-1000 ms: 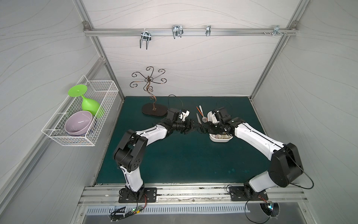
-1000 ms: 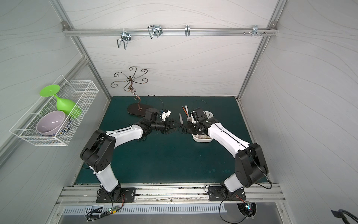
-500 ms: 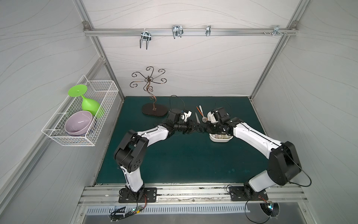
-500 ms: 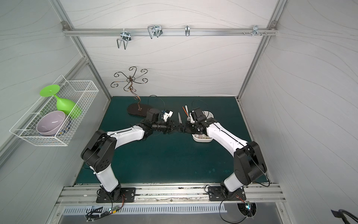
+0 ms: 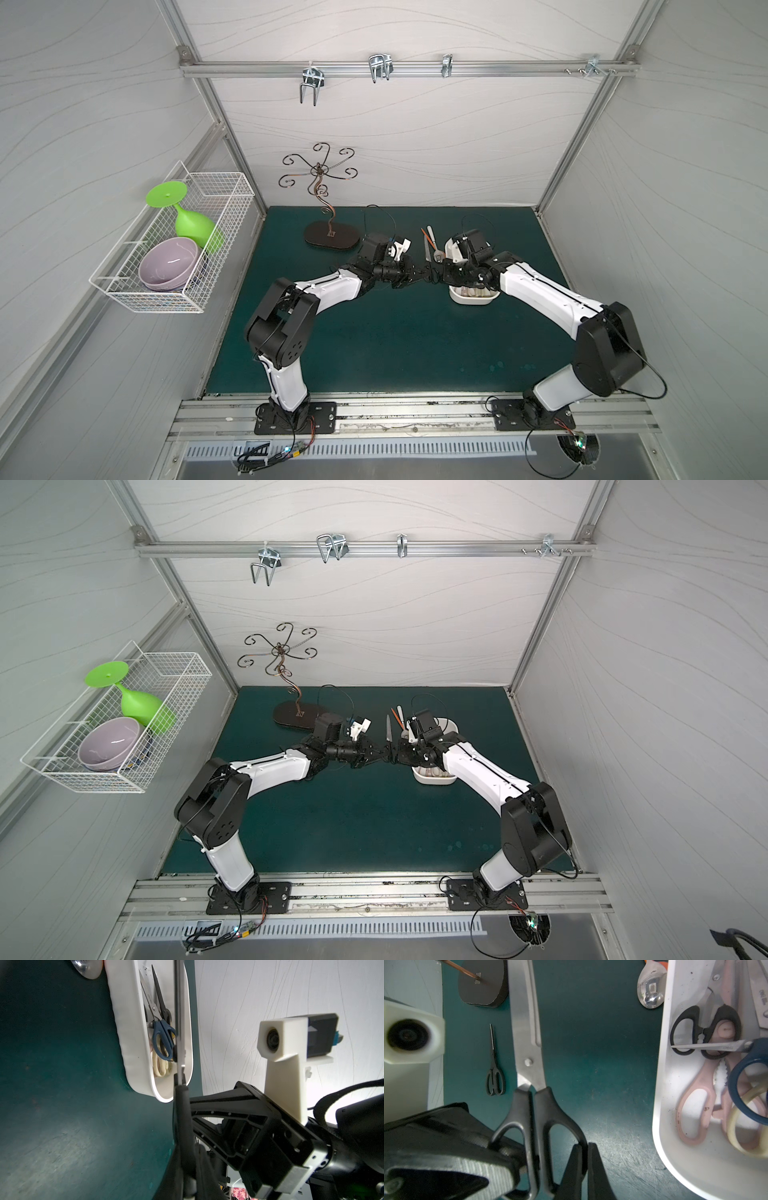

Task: Take the scissors out of the storage box
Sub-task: Pick up the scissors from the storage box, then place the scissors at the center of the board.

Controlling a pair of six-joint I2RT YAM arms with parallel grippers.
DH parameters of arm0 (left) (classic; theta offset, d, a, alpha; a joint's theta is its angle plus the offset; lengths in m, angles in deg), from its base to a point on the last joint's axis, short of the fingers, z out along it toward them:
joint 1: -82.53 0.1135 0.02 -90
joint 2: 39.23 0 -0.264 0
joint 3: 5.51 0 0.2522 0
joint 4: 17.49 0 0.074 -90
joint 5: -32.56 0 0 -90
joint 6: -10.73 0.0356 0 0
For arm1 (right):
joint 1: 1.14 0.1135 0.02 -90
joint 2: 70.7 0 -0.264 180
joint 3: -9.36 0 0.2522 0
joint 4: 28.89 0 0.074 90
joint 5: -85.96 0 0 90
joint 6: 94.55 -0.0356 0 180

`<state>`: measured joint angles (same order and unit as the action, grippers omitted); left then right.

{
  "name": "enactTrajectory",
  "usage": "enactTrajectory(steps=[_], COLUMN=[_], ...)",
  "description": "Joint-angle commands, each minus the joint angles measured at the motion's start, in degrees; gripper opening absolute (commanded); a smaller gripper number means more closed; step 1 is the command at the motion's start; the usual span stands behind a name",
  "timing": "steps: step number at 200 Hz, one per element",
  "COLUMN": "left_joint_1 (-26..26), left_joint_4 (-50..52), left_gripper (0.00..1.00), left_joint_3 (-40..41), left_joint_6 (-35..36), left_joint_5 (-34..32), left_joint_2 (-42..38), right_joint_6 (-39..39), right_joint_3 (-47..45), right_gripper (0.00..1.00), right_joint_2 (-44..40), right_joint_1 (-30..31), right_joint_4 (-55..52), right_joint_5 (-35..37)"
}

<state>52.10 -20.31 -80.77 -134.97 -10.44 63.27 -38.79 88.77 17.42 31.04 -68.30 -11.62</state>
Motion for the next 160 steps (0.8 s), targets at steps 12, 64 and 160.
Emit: enactTrajectory(steps=[12, 64, 160], left_joint_1=[-0.5, 2.1, 16.1], left_joint_4=[-2.4, 1.5, 26.5], left_gripper=[0.04, 0.04, 0.06], left_joint_3=[-1.0, 0.8, 4.6], left_joint_6=[1.7, 4.3, 20.6], left_joint_5=[1.6, 2.4, -2.4], left_joint_2=[0.9, 0.9, -3.8], right_joint_6=[0.0, 3.3, 3.7], right_joint_3=[1.1, 3.9, 1.7], right_gripper=[0.25, 0.49, 0.50], right_joint_2=[0.8, -1.5, -2.6], right_joint_1=[0.3, -1.4, -4.0], right_joint_4=[1.0, -0.9, -1.4], right_joint_5=[-0.2, 3.5, 2.8])
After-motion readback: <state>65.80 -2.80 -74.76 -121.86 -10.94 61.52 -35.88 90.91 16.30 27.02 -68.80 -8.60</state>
